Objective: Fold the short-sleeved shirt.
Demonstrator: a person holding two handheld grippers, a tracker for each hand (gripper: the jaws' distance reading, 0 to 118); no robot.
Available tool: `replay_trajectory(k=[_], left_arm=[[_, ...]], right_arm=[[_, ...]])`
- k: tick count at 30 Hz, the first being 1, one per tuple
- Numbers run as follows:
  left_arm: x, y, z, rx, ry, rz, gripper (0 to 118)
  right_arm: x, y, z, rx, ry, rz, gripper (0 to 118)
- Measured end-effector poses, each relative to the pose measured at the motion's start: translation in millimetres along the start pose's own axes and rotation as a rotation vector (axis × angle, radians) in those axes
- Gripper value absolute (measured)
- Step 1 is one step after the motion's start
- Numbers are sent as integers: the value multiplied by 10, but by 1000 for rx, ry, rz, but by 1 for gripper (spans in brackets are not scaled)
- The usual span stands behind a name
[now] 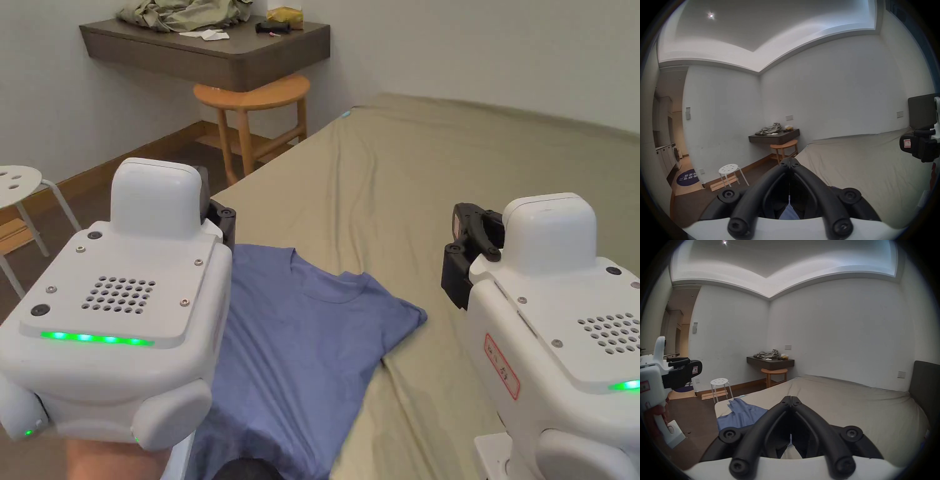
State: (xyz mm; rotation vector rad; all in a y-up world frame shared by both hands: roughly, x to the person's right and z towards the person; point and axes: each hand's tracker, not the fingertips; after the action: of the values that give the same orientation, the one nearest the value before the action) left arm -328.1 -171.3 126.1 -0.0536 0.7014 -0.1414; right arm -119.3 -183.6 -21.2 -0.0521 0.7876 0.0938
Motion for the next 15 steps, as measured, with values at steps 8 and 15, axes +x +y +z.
replay_trajectory(k=[8,15], left_arm=[[-83,-60,-46,-18,12,2,0],[-20,-338,-335,-141,-53,26,0]], right_arm=[[-122,-5,-117,-19,56,14,0],[-108,-67,-207,-57,42,46,0]])
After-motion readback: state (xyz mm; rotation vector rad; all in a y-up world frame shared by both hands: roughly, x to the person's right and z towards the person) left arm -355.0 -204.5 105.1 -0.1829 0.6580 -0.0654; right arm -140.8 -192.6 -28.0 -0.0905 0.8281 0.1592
